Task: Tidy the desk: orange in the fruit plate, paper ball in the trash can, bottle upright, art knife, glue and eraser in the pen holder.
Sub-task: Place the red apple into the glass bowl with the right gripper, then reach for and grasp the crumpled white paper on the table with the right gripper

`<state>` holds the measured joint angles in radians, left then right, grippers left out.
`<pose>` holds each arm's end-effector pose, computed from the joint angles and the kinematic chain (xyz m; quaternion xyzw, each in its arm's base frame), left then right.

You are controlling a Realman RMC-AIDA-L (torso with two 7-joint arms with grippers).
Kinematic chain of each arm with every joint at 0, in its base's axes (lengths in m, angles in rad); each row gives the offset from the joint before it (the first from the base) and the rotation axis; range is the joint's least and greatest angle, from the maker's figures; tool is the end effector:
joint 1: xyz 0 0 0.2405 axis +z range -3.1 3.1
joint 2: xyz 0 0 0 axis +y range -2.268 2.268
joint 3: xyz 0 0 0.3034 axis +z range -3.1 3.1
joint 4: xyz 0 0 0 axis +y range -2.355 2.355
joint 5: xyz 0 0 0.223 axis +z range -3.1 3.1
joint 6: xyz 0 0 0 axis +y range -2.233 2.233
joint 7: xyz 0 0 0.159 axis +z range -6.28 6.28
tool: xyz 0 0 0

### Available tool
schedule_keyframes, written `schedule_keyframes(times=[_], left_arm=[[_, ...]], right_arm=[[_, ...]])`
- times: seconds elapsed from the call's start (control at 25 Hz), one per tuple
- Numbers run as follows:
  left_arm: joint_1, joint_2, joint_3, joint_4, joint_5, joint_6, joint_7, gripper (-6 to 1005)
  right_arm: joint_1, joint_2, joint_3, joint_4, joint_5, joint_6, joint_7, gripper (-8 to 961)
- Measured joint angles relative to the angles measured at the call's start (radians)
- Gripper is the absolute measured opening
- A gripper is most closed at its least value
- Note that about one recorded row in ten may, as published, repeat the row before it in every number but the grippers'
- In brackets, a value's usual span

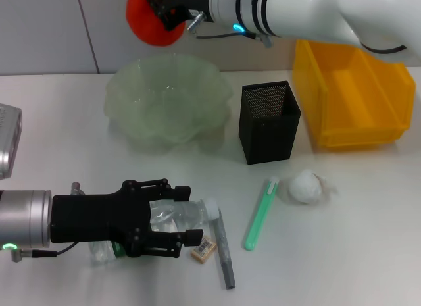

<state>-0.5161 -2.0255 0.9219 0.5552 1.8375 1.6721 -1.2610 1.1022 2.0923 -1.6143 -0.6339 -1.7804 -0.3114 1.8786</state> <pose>-0.2877 0.3367 -0.0489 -0.9530 -0.1470 -0.2631 0.0299 0.0380 0.5428 -0.1132 -0.9144 0.0621 0.1362 0.3762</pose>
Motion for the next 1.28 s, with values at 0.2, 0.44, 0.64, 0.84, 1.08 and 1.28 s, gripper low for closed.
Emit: schedule_keyframes(times=[0.2,0.44,0.64,0.84,1.08,1.28], left_arm=[[0.001,0.0,0.0,0.0,0.0,0.0,0.0,844],[0.002,0.001,0.0,0.0,0.0,0.0,0.0,844],[0.002,0.0,-0.002,0.0,0.0,0.0,0.0,844],[0.003,0.0,-0.006,0.0,0.0,0.002,0.001,844],[0.006,0.005,-0.009,0.0,0.0,-0.003,0.001,843],[0.022,0.016,-0.041,0.017,0.003,-0.005,0.003,843]], right_arm=[[-0.007,0.0,-0.004,-0.006,0.003,0.005,0.005,246],[-0.009,0.0,-0.002,-0.007,0.005,0.006,0.005,299],[-0.013,0.0,0.004,-0.012,0.029,0.007,0.006,429],[-0.118,-0.008,0.049,-0.173,0.14,-0.055,-0.001,594],[-0.328,-0.017,0.27,-0.43,0.264,-0.514,0.001,674],[-0.404,-0.07,0.552,-0.468,0.222,-1.029,0.113,673]])
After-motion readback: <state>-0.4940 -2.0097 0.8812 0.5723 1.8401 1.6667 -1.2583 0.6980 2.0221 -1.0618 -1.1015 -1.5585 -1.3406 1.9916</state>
